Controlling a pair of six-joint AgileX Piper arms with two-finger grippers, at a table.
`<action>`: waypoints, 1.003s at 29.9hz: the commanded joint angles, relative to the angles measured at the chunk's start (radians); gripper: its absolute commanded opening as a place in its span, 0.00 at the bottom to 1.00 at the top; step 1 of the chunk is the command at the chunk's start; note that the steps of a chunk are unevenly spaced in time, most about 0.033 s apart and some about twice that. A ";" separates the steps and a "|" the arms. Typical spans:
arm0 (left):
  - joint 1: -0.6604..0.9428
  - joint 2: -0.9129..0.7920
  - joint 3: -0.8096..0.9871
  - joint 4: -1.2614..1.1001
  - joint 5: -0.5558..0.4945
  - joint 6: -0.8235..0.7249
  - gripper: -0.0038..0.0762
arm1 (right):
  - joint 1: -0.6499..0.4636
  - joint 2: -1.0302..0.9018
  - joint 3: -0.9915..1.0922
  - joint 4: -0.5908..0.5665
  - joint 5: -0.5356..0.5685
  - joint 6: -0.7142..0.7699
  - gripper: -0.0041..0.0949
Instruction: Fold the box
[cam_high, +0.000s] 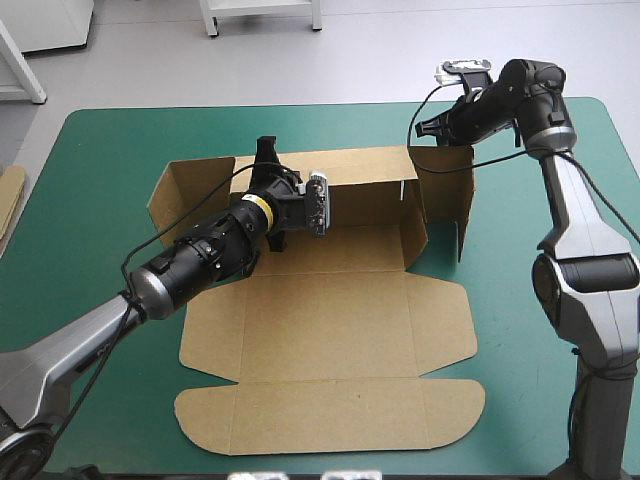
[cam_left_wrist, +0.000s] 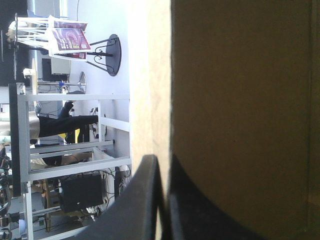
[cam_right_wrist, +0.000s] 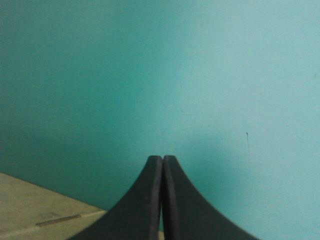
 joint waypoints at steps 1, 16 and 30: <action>-0.006 -0.036 -0.024 -0.008 0.016 -0.026 0.04 | -0.007 -0.113 0.055 0.015 0.011 -0.038 0.02; -0.006 -0.036 -0.024 -0.008 0.016 -0.030 0.04 | -0.007 -0.260 0.271 0.178 0.011 -0.172 0.02; -0.006 -0.036 -0.024 -0.008 0.014 -0.030 0.04 | -0.005 -0.419 0.540 0.233 -0.109 -0.312 0.03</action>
